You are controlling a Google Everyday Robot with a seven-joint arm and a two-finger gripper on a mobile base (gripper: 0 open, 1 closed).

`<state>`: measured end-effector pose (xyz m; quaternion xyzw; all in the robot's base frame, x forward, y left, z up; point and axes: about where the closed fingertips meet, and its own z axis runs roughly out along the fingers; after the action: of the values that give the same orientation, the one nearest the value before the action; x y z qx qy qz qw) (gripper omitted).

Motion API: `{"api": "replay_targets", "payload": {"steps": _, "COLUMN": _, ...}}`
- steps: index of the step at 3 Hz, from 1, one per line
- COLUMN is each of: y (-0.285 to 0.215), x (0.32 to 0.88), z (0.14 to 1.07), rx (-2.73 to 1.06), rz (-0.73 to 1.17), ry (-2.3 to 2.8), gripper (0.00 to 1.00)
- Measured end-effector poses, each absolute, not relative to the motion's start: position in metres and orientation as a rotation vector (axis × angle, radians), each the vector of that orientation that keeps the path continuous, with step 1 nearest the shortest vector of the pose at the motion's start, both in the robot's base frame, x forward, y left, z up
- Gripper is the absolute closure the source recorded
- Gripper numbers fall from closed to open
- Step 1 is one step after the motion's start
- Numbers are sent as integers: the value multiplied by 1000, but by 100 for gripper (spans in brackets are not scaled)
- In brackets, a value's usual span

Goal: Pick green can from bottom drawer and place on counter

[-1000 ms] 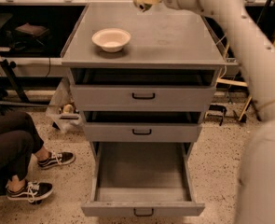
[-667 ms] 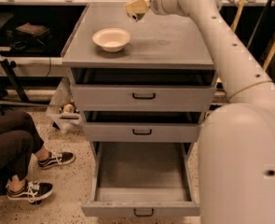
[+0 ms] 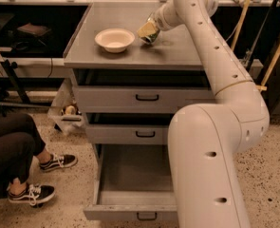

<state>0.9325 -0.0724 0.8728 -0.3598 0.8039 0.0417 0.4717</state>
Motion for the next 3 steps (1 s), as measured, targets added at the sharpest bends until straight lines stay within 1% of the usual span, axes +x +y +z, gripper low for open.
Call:
{"api": "replay_targets", "payload": {"steps": 1, "y": -72, "x": 932, "z": 879, "rx": -881, "rz": 102, "ry": 1968, "gripper": 100}}
{"api": "replay_targets", "payload": {"steps": 2, "y": -72, "x": 932, "z": 879, "rx": -881, "rz": 102, "ry": 1968, "gripper": 81}}
{"api": "replay_targets", "payload": {"steps": 3, "y": -72, "x": 932, "z": 879, "rx": -881, "rz": 102, "ry": 1968, "gripper": 58}}
